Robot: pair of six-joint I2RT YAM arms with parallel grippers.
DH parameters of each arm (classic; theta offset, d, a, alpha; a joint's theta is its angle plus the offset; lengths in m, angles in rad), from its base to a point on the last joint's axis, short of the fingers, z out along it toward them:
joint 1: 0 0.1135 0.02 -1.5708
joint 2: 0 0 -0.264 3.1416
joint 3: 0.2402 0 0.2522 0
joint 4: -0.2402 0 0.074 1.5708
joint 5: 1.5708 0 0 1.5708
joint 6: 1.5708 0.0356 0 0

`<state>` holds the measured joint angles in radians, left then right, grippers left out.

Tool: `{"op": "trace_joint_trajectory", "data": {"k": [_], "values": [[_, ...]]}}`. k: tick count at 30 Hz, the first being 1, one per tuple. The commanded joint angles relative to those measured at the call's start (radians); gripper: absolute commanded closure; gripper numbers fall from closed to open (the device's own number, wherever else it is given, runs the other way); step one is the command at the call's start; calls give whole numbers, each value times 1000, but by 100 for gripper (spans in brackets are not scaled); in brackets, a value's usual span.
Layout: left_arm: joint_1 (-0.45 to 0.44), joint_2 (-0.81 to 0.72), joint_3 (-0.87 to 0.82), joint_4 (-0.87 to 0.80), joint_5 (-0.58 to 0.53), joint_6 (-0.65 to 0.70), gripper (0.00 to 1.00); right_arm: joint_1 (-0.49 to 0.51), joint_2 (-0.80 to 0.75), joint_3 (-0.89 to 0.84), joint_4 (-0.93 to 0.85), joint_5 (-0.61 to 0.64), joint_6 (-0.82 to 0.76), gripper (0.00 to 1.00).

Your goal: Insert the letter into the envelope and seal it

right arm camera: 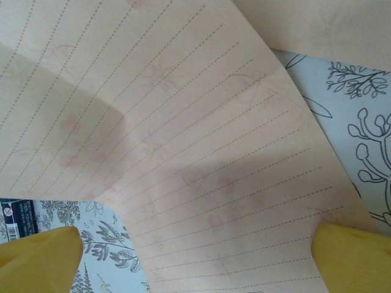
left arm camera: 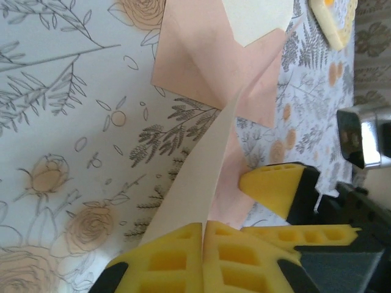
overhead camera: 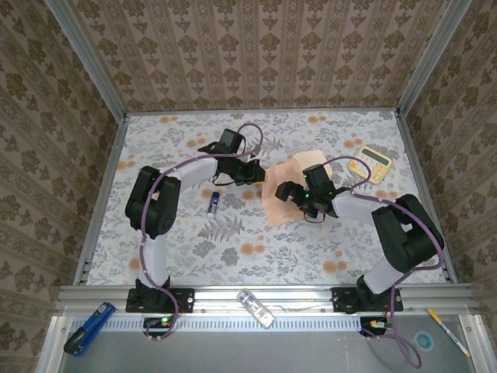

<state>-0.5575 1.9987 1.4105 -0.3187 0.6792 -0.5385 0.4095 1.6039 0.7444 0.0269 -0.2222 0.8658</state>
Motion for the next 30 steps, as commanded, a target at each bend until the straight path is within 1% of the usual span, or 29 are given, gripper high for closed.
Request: {"op": "trace_joint_trajectory", "data": {"k": [1, 5, 7, 10, 17, 23, 26, 30], "values": [[-2, -1, -14, -45, -61, 46, 100, 6, 21, -44, -135, 21, 2, 0], [-2, -17, -29, -35, -80, 62, 100, 8, -22, -27, -179, 33, -3, 0], [-1, -22, -28, -39, -86, 74, 97, 7, -48, -14, -203, 41, -9, 0], [-1, -30, -23, -47, -93, 91, 96, 3, -70, 9, -232, 43, -17, 0], [0, -52, -15, -70, -117, 135, 98, -10, -104, 53, -292, 43, -14, 0], [2, -92, -10, -109, -184, 207, 98, -45, -151, 122, -380, 48, 17, 0], [1, -121, -7, -127, -227, 256, 99, -61, -160, 204, -472, 74, 31, 0], [0, -168, -11, -147, -291, 331, 99, -73, -143, 305, -538, 50, 34, 0]]}}
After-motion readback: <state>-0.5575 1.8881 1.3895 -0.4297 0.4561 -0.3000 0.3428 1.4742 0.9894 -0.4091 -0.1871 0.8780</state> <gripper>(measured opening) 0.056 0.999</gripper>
